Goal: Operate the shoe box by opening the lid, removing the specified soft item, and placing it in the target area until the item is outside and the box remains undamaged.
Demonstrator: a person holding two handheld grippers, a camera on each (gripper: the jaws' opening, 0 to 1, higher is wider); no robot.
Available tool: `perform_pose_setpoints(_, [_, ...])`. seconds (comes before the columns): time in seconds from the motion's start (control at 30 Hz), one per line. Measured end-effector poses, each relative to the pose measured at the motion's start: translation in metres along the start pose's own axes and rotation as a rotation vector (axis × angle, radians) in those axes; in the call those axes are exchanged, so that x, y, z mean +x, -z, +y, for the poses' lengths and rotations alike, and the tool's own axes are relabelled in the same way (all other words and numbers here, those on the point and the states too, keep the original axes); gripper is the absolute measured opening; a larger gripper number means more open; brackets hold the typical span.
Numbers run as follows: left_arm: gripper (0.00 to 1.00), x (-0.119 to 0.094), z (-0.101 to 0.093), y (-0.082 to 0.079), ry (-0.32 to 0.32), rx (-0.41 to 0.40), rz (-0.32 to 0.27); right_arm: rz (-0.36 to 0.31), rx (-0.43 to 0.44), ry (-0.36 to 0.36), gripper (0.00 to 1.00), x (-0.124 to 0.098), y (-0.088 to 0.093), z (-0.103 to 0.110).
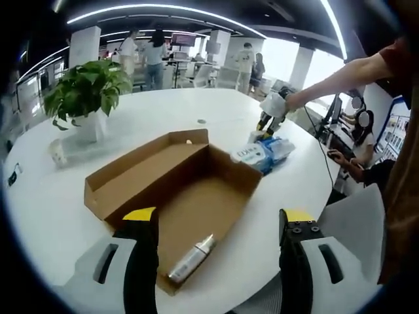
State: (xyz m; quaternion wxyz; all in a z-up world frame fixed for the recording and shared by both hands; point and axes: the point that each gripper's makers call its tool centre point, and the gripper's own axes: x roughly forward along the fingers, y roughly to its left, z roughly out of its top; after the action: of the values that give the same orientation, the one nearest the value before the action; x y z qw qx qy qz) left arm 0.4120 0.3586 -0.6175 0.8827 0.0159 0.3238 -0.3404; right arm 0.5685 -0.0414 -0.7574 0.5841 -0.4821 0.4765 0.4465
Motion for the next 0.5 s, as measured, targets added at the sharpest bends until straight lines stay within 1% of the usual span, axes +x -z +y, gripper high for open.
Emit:
perform_pose_setpoints(0.23, [0.76, -0.003, 0.000, 0.002, -0.003, -0.003, -0.005, 0.003, 0.006, 0.023, 0.21, -0.006, 0.001, -0.003])
perform_pose_setpoints(0.5, [0.76, -0.006, -0.002, 0.000, -0.002, -0.005, -0.020, -0.004, 0.032, 0.047, 0.23, -0.023, 0.002, -0.006])
